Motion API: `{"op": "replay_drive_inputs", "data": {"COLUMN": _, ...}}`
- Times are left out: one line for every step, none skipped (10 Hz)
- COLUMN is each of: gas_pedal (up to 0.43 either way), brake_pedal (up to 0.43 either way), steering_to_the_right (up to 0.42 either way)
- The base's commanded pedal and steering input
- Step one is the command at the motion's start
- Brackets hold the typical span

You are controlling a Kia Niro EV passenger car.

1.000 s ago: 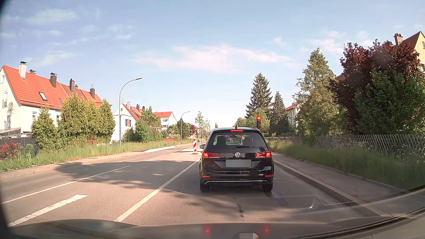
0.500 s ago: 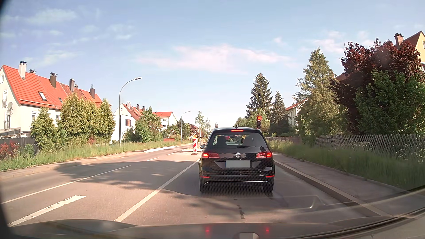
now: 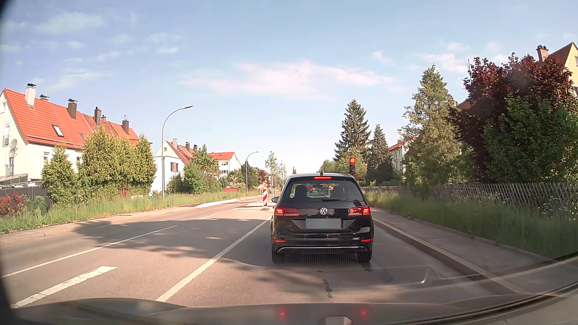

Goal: Follow the waypoints while adhering to traffic rules and regulations

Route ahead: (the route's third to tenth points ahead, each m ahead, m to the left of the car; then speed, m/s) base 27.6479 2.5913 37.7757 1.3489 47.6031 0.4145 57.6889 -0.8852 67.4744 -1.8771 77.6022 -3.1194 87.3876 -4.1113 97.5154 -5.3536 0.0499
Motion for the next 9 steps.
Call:
{"op": "replay_drive_inputs", "data": {"gas_pedal": 0.000, "brake_pedal": 0.226, "steering_to_the_right": -0.020}}
{"op": "replay_drive_inputs", "data": {"gas_pedal": 0.000, "brake_pedal": 0.226, "steering_to_the_right": -0.020}}
{"op": "replay_drive_inputs", "data": {"gas_pedal": 0.000, "brake_pedal": 0.226, "steering_to_the_right": -0.020}}
{"op": "replay_drive_inputs", "data": {"gas_pedal": 0.000, "brake_pedal": 0.226, "steering_to_the_right": -0.020}}
{"op": "replay_drive_inputs", "data": {"gas_pedal": 0.000, "brake_pedal": 0.232, "steering_to_the_right": -0.020}}
{"op": "replay_drive_inputs", "data": {"gas_pedal": 0.000, "brake_pedal": 0.232, "steering_to_the_right": -0.020}}
{"op": "replay_drive_inputs", "data": {"gas_pedal": 0.000, "brake_pedal": 0.232, "steering_to_the_right": -0.020}}
{"op": "replay_drive_inputs", "data": {"gas_pedal": 0.000, "brake_pedal": 0.232, "steering_to_the_right": -0.020}}
{"op": "replay_drive_inputs", "data": {"gas_pedal": 0.000, "brake_pedal": 0.232, "steering_to_the_right": -0.020}}
